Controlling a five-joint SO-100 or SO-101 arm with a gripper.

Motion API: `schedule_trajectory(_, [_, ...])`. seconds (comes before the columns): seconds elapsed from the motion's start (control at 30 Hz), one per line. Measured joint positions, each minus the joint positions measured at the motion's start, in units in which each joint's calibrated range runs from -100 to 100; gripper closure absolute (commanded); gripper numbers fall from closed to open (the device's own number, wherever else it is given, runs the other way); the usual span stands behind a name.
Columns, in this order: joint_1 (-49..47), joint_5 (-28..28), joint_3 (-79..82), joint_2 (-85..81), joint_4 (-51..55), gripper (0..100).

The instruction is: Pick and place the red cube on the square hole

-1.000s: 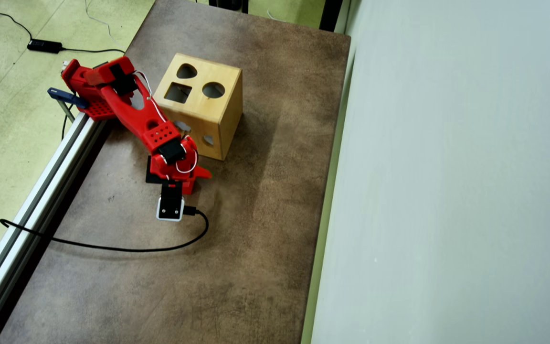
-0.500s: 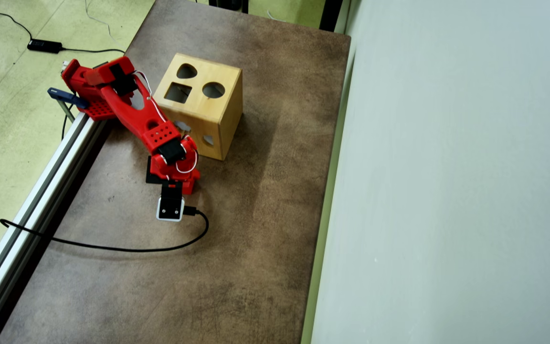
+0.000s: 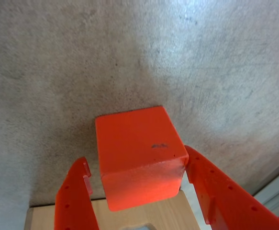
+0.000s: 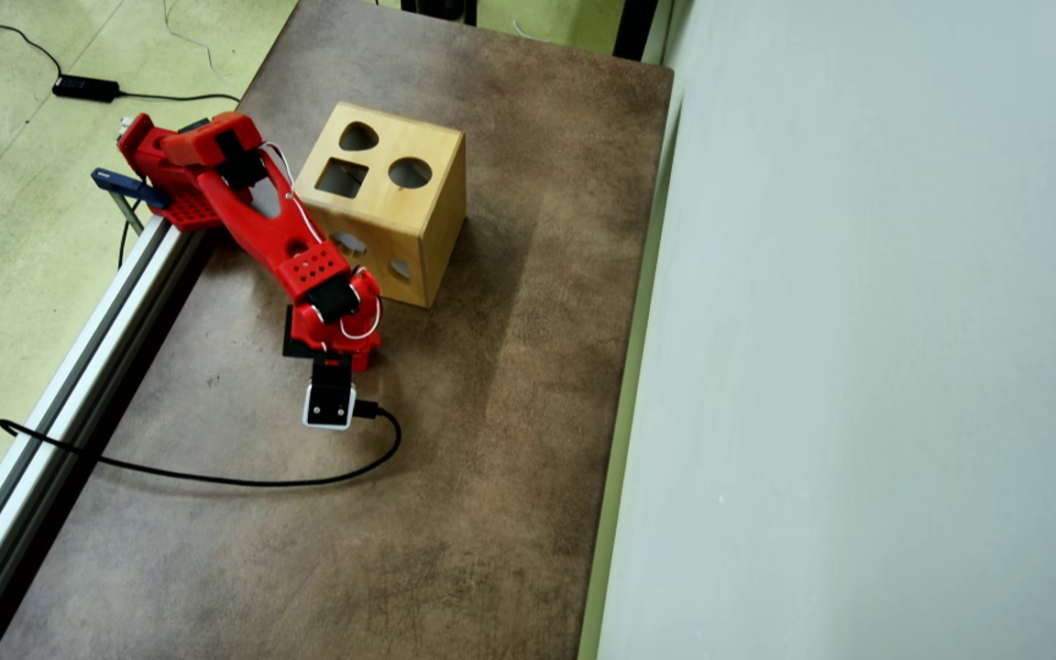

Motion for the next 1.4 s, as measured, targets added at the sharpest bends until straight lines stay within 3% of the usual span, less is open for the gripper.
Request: schedule_trajectory(1.4, [0.1, 0.0, 0.1, -4.5, 0.5, 71])
